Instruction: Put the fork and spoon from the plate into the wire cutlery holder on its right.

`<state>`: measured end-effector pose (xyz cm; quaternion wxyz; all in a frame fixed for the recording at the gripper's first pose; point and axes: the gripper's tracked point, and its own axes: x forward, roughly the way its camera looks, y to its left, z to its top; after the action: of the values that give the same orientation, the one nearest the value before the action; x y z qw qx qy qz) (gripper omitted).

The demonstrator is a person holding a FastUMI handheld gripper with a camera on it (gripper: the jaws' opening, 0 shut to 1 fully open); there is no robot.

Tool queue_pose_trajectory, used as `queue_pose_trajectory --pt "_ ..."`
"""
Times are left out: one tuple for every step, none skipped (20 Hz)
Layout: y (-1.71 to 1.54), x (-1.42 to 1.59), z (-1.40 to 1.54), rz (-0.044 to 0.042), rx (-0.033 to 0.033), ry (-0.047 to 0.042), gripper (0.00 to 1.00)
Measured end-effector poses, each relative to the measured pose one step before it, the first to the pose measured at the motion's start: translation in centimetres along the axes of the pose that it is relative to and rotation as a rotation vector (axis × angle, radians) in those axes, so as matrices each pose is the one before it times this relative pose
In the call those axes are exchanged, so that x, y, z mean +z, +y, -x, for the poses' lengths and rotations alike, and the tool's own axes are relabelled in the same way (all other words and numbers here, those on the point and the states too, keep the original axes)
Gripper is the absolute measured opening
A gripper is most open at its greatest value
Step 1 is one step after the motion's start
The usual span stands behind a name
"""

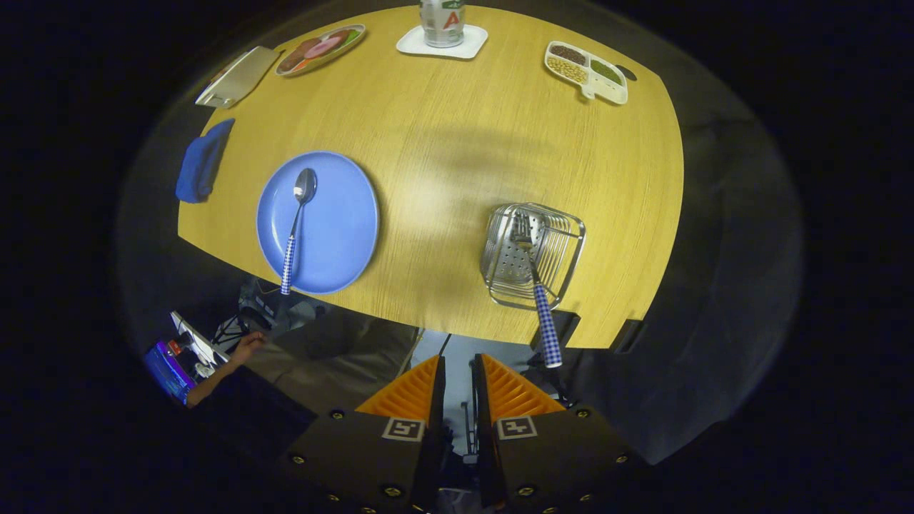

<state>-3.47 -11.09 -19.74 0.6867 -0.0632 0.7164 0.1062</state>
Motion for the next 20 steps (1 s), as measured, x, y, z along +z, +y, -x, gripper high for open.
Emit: queue_pose_trajectory --pt "1.268 -0.142 -0.197 0.01318 0.00218 -0.00942 0.22" --pt "1.409 0.000 -0.255 0.00733 0.01294 -0.01128 0.22" --pt "1.667 -0.089 -0.367 0.00641 0.01535 -0.01246 0.22" --pt "1.391 -0.143 -0.324 0.01103 0.01352 -0.00844 0.23" --pt "1.147 -0.257 -0.432 0.01750 0.01143 -0.00340 0.22" --pt "1.162 -0.263 -0.259 0.01623 0.01620 0.00758 0.23" --pt "1.148 -0.270 -0.247 0.00307 0.02092 0.00289 0.22" --pt "0.704 -0.013 -0.156 0.00376 0.00719 0.00332 0.22" --pt "0.313 0.153 -0.327 0.00420 -0.00754 -0.00568 0.23" --pt "0.261 0.338 -0.132 0.00463 -0.00884 -0.00808 0.22" --pt "0.553 0.301 -0.362 -0.00112 -0.00176 -0.00835 0.22" --pt "0.748 0.548 -0.306 -0.00784 0.00500 -0.01167 0.22" --pt "0.860 0.366 -0.294 -0.00240 0.00584 -0.01138 0.22" --pt "0.940 0.528 -0.295 -0.00138 0.00689 -0.01326 0.22" --pt "1.053 0.475 -0.378 0.00028 0.01179 -0.01241 0.22" --pt "0.950 0.540 -0.346 -0.00919 0.01512 -0.00986 0.22" --pt "1.048 0.649 -0.746 -0.01790 0.01942 -0.01254 0.22" --pt "0.632 0.799 -0.790 -0.01296 0.00704 -0.00497 0.22" --pt "0.521 0.556 -0.853 -0.00493 -0.00150 -0.00388 0.23" --pt "0.202 0.608 -0.842 -0.00077 -0.01002 -0.00175 0.22"
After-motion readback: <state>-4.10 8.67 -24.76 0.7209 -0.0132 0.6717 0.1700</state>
